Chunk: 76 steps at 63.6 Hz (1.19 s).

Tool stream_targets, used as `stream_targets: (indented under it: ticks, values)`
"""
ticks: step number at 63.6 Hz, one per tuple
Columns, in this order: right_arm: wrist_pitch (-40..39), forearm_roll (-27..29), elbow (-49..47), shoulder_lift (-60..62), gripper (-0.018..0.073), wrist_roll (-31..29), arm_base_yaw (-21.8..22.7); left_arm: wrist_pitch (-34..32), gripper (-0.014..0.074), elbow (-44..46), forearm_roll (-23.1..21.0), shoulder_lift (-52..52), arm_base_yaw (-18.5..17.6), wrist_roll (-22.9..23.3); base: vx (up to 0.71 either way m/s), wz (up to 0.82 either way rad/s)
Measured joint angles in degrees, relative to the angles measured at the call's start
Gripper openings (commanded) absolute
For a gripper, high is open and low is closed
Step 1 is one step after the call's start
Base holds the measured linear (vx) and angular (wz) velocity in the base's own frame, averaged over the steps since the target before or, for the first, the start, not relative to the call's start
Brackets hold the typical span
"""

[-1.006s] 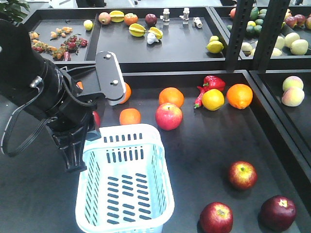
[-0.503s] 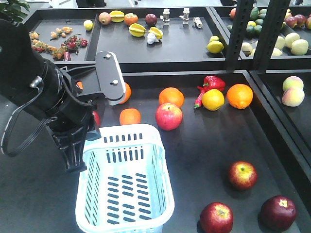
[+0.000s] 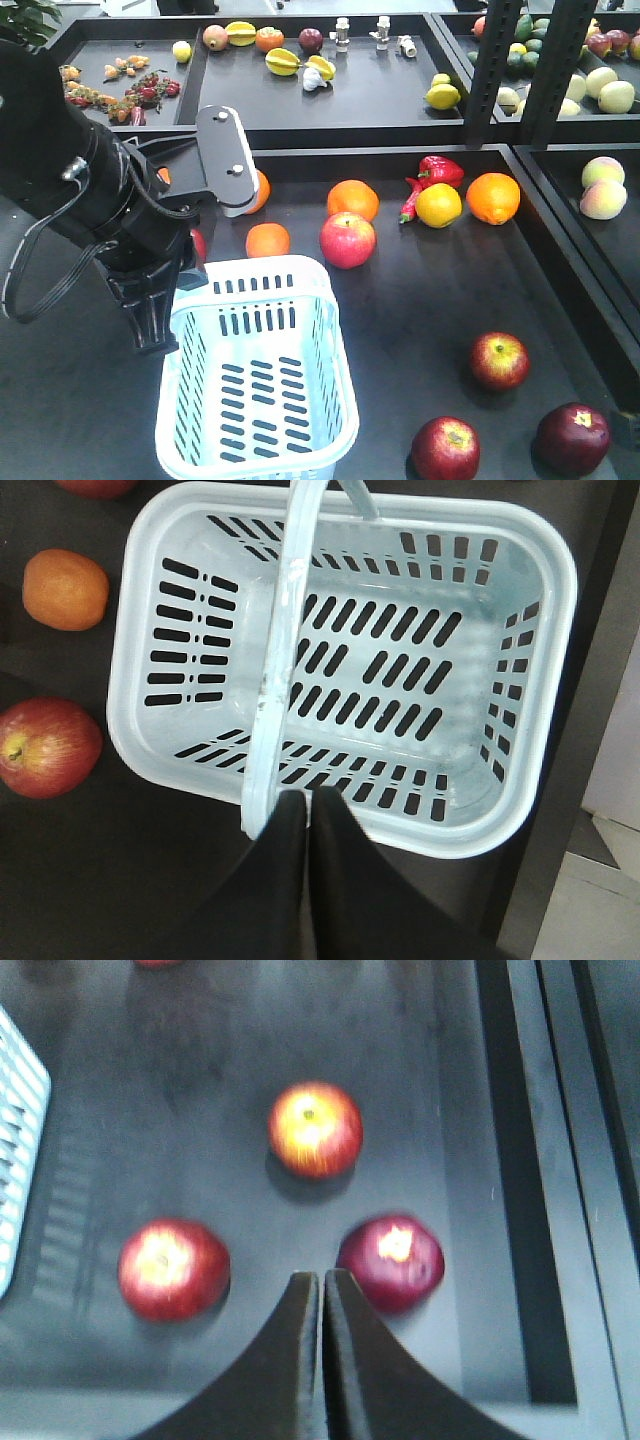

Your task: Pick three apples into basket with both arms

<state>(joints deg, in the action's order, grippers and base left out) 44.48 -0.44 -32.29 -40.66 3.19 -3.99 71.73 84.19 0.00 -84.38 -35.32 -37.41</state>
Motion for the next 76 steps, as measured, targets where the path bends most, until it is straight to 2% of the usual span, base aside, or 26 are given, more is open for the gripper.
stream_targets:
  ticks: [16, 26, 37, 49, 55, 76]
  values:
    - [6.83, -1.86, -0.06, 0.00, 0.0004, 0.50, 0.00, 0.00, -0.0006, 0.00, 0.00, 0.00, 0.00, 0.00, 0.00, 0.00]
    - [9.15, -4.61, -0.41, 0.00, 0.0066, 1.15, 0.00, 0.00, -0.0006, 0.00, 0.00, 0.00, 0.00, 0.00, 0.00, 0.00]
    - [10.98, -5.86, -2.58, -0.82, 0.0223, 2.30, 0.00, 0.00, -0.0006, 0.00, 0.00, 0.00, 0.00, 0.00, 0.00, 0.00]
    - [12.36, -5.93, -4.00, -3.74, 0.0455, 2.45, 0.00, 0.00, -0.0006, 0.00, 0.00, 0.00, 0.00, 0.00, 0.00, 0.00]
    - [12.16, -5.98, -4.05, -5.67, 0.0519, 2.45, 0.00, 0.00, -0.0006, 0.00, 0.00, 0.00, 0.00, 0.00, 0.00, 0.00]
    - [10.01, -6.02, -4.74, -19.29, 0.0534, 2.52, 0.00, 0.00, -0.0006, 0.00, 0.00, 0.00, 0.00, 0.00, 0.00, 0.00]
